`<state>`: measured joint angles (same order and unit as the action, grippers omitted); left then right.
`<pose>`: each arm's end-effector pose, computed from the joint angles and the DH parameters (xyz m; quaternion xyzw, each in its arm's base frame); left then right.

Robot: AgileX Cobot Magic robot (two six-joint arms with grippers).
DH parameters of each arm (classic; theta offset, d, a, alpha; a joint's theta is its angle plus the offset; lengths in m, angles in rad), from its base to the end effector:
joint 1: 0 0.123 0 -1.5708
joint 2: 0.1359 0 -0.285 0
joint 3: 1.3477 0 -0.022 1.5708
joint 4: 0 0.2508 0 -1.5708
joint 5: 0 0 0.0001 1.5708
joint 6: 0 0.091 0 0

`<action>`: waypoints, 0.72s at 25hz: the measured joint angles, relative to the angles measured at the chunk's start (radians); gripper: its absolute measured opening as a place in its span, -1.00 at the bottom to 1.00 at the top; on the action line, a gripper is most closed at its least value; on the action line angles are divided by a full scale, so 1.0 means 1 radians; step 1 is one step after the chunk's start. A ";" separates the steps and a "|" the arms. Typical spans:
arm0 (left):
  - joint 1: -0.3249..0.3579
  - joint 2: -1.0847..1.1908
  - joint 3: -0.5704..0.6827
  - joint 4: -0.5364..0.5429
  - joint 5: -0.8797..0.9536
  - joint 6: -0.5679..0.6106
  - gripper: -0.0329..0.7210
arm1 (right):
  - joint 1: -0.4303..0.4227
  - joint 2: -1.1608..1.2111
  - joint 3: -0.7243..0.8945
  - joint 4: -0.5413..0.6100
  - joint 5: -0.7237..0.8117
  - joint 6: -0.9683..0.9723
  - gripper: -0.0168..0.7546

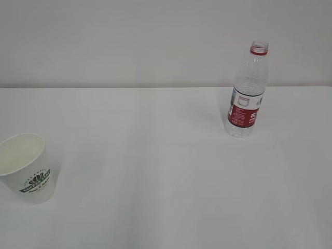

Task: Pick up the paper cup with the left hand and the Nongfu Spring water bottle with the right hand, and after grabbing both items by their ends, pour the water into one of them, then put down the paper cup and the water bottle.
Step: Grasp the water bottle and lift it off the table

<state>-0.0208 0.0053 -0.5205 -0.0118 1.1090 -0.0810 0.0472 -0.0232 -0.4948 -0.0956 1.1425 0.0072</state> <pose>-0.0085 -0.0008 0.2791 -0.0255 0.8614 -0.0317 0.5064 -0.0112 -0.0084 0.2695 -0.0131 0.8683 -0.0342 0.4946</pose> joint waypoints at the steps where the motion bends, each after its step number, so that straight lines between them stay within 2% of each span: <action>1: 0.000 0.000 0.000 0.000 0.000 0.000 0.46 | 0.000 0.000 0.000 0.000 0.000 0.000 0.49; 18: 0.000 0.000 0.000 0.000 0.000 0.000 0.46 | 0.000 0.000 0.000 0.000 0.000 0.000 0.49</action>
<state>-0.0208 0.0053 -0.5205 -0.0118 1.1090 -0.0810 0.0472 -0.0232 -0.4948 -0.0956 1.1425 0.0072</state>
